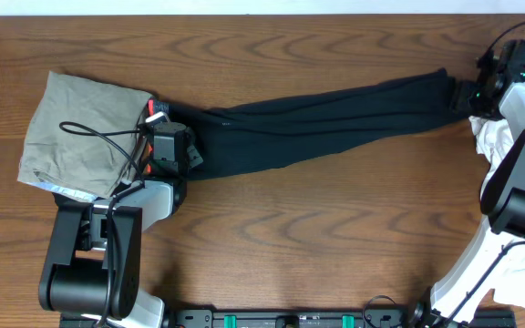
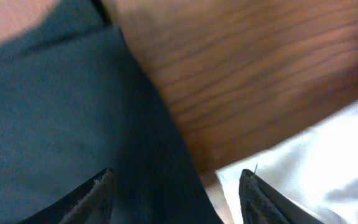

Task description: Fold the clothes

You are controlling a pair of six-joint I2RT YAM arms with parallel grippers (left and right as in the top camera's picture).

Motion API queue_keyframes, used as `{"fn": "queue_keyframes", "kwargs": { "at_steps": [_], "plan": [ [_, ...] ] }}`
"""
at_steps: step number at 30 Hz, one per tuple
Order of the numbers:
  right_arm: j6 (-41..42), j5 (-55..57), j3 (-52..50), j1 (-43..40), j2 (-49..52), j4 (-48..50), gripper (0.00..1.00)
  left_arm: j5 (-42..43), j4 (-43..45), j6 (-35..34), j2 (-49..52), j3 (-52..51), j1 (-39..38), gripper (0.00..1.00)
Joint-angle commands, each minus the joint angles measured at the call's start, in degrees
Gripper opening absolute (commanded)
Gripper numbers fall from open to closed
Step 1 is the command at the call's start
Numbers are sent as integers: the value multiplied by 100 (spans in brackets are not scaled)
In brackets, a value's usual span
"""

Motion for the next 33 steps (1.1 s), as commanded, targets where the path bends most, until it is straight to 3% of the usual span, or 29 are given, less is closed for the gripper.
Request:
{"fn": "queue_keyframes", "kwargs": {
  "at_steps": [1,6,9,11,15,16,25,33],
  "plan": [
    [-299,-643,-37,-31,308,55,63,44,-81,35,208,-26,28,47],
    [-540,-1156,-37,-2,566,57,62,44,-81,35,208,-26,28,47],
    [-629,-1309,-37,15,660,9,54,44,-81,35,208,-28,28,47],
    [-638,-1314,-37,15,686,-22,45,44,-81,35,208,-26,28,47],
    [-638,-1305,-35,11,680,-4,5,44,-79,35,208,-26,28,47],
    [-638,-1292,-33,9,680,15,1,44,-72,35,208,-26,28,47],
    [-299,-177,-31,-192,-48,-352,1,691,0,39,-203,-26,28,43],
    [-249,83,-31,-713,-942,-730,1,1338,-223,35,-1088,-26,22,43]
  ]
}}
